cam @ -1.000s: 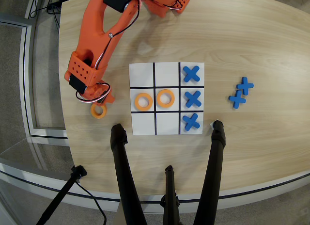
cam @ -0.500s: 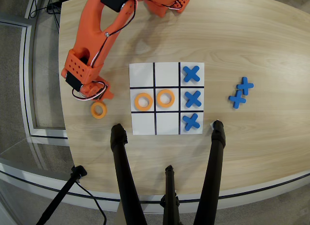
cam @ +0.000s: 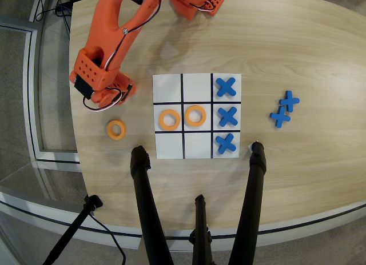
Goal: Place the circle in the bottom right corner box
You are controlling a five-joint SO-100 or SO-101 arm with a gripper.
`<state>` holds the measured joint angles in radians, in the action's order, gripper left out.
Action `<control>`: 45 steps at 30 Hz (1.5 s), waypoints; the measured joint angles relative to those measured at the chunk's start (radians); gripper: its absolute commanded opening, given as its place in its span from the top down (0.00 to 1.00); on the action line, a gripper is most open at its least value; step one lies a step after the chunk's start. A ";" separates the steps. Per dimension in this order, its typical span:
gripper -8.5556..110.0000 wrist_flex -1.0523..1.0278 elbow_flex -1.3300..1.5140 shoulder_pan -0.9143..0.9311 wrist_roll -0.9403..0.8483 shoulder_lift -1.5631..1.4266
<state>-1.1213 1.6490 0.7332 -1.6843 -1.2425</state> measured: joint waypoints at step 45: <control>0.93 0.222 0.555 -0.514 0.135 -0.500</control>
<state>-0.8989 2.2043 0.2194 -1.5493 -1.7426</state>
